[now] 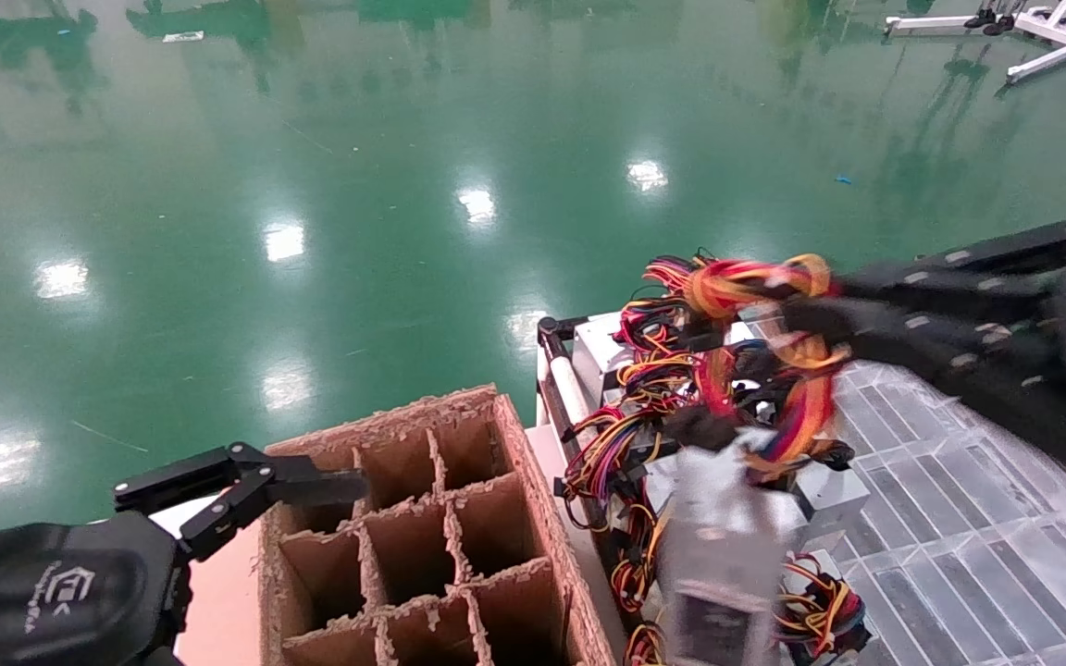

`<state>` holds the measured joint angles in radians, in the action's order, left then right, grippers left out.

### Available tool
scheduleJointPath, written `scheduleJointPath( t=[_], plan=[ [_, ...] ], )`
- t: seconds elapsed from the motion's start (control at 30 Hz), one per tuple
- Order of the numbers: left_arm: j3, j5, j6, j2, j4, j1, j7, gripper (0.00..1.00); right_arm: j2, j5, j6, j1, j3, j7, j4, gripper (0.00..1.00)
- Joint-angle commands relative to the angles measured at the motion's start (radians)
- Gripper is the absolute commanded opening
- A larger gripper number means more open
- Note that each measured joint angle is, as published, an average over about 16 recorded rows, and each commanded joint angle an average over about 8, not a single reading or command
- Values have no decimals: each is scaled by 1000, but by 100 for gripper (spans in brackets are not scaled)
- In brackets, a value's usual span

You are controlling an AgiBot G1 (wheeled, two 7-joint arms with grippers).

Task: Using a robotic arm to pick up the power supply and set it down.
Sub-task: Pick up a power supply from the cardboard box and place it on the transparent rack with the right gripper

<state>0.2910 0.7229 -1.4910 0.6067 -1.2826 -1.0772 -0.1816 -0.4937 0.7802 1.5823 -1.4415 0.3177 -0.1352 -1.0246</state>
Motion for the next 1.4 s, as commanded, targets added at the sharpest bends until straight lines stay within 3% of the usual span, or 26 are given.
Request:
scheduleJointPath(
  t=[0.03, 0.27, 0.47, 0.83, 1.4],
  plan=[
    [0, 0, 0, 0, 0, 0, 0, 100, 41, 10, 5, -32, 6, 4, 9, 0],
    [1, 0, 0, 0, 0, 0, 0, 100, 166, 106, 5, -152, 69, 51, 46, 0],
    [1, -1, 0, 0, 0, 0, 0, 100, 201, 231, 1, -241, 140, 97, 94, 0],
    [2, -1, 1, -1, 0, 0, 1, 100, 180, 409, 7, -311, 303, 197, 157, 0],
    [3, -2, 1, -1, 0, -1, 1, 100, 91, 450, 13, -427, 562, 279, 216, 0]
  ],
)
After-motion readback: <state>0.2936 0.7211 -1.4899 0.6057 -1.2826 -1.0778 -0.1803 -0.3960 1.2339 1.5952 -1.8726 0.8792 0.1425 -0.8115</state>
